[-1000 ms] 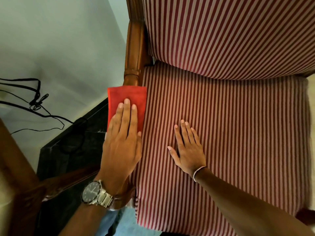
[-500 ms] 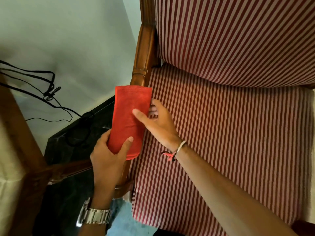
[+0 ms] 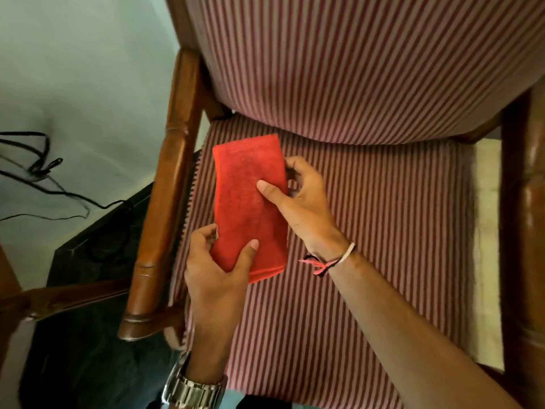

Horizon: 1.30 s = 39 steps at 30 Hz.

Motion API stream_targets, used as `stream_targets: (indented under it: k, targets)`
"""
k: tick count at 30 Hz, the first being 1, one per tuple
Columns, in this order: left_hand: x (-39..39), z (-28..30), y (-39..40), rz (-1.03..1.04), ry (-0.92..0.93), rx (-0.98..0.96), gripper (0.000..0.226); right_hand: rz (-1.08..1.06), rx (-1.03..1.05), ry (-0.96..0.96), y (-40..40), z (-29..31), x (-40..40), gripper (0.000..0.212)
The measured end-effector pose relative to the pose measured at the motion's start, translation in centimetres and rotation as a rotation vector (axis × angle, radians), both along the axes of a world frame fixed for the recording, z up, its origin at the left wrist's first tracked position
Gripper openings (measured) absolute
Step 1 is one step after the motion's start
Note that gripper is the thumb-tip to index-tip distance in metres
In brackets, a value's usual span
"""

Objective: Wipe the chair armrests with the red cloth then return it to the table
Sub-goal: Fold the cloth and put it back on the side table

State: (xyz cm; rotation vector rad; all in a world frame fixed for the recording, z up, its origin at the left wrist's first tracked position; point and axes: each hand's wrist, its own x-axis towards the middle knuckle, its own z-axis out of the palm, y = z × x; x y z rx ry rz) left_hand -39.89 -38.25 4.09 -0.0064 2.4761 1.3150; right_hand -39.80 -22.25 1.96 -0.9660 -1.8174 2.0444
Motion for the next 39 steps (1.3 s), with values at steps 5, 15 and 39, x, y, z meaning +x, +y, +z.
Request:
stream_targets:
  k: [5, 15, 39]
  targets:
    - [6.2, 0.0, 6.2, -0.075, -0.062, 0.119, 0.052, -0.129, 0.038, 0.024, 6.6, 1.4, 8.2, 0.022]
    - [21.3, 0.9, 19.1, -0.226, -0.125, 0.214, 0.056, -0.312, 0.155, -0.027, 18.7, 4.0, 25.7, 0.028]
    - [39.1, -13.0, 36.2, -0.428, -0.223, -0.121, 0.053, -0.128, 0.174, -0.45, 34.9, -12.0, 42.3, 0.055]
